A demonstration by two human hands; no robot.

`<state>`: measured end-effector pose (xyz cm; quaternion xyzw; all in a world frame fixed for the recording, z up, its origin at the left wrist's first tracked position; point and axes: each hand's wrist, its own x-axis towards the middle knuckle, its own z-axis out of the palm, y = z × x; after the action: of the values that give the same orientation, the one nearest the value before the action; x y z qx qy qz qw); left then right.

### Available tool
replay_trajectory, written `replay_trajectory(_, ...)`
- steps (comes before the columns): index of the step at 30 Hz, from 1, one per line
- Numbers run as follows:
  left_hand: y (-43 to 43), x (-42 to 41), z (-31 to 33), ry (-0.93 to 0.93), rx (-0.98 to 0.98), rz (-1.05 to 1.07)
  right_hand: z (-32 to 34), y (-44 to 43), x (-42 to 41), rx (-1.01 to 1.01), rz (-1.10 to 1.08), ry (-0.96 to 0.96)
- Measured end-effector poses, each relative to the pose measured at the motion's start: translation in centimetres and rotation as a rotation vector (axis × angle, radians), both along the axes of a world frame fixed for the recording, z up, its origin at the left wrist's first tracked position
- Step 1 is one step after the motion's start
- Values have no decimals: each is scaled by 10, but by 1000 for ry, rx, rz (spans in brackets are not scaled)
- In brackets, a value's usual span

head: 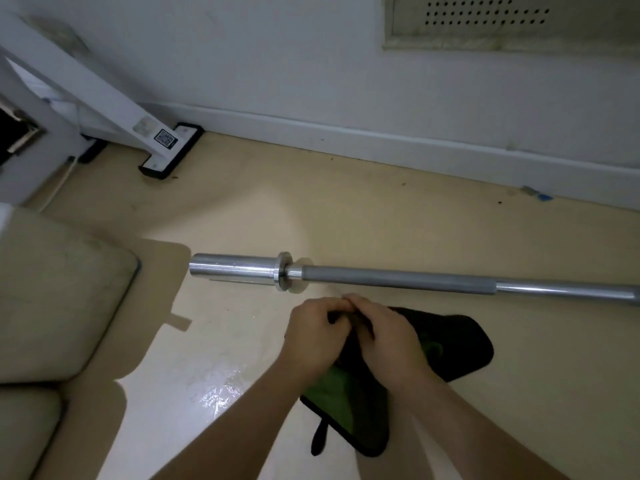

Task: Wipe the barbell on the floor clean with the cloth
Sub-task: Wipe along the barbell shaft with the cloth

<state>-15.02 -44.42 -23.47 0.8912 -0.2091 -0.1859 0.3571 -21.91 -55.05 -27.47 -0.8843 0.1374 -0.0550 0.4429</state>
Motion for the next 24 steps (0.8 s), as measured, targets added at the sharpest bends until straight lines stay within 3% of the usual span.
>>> replay_trajectory(2, 4, 14, 17, -63, -51, 0, 8, -4, 21, -51, -77, -135)
replay_trajectory(4, 4, 29, 19, -243, -15, -42, 16, -10, 46, -142, -200, -217)
replay_trajectory(6, 6, 43, 7, -323, 99, -57, 14, -2, 68, -289, -151, -117)
replay_trajectory(9, 8, 56, -13, -249, 233, -171, -5, 17, 86, -519, 51, 205)
replay_trajectory(11, 8, 59, -19, -226, 340, -251, -14, 9, 91, -566, 63, 163)
replay_trajectory(14, 8, 62, -14, -354, 605, -396, -19, -29, 69, -589, 160, 72)
replay_trajectory(18, -5, 56, -7, -448, 823, -386, -23, -115, -20, -666, -174, 45)
replay_trajectory(21, -47, 27, -17, -422, 666, -373, -28, -100, -16, -541, -544, 109)
replay_trajectory(24, -88, -4, -33, -422, 476, -525, -36, -64, 10, -562, -441, -7)
